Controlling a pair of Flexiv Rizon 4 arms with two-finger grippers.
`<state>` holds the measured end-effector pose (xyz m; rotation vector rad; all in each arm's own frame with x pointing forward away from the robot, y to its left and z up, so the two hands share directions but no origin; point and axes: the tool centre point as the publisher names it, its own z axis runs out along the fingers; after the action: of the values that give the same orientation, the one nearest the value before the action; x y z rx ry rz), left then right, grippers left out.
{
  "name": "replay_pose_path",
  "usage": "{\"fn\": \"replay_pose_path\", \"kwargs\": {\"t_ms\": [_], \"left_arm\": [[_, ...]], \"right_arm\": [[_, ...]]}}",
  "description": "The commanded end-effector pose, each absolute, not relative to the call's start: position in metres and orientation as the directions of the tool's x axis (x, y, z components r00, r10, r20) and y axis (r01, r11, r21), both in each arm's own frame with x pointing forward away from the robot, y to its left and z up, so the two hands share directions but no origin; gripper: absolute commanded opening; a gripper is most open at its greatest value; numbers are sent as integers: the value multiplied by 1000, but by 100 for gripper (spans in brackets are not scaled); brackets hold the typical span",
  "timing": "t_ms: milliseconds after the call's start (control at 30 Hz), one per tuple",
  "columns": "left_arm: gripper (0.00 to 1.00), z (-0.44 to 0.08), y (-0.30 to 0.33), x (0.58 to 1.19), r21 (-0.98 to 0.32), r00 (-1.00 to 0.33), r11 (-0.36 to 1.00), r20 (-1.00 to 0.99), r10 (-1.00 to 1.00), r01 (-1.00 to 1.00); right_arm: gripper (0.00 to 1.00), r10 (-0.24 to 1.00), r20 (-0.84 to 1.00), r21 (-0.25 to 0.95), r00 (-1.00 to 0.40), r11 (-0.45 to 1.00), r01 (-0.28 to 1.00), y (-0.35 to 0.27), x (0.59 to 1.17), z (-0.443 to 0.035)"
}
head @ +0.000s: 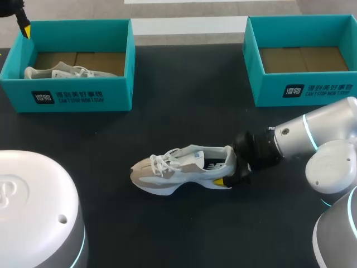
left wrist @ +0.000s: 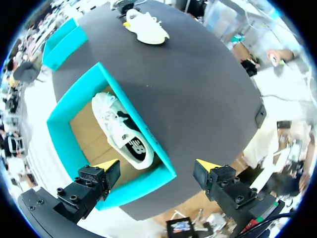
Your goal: Take the shoe out of the shoebox, open the shoe tongue, remove and reinsert the insole, then place the shoe into the shoebox
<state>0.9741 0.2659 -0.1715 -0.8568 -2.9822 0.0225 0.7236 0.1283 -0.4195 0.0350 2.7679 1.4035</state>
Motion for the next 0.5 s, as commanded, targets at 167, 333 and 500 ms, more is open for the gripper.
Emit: {"fn": "replay_pose_path", "kwargs": {"t_ms": [167,333,500], "left_arm": [[100,-167,251,952,11,-999,1000,-36,10,9],[100,-160,235,927,-72,-976,978,-84,-201,-196],[100,-158,214,906,-168,-904,898,-72,-422,-406]], "right_arm": [[0,39,-24,804,-999,594,4,129,725,-420],[0,39,-24,804,-999,594,4,129,725,-420],[0,39,-24,804,-999,594,4,129,725,-420]]}}
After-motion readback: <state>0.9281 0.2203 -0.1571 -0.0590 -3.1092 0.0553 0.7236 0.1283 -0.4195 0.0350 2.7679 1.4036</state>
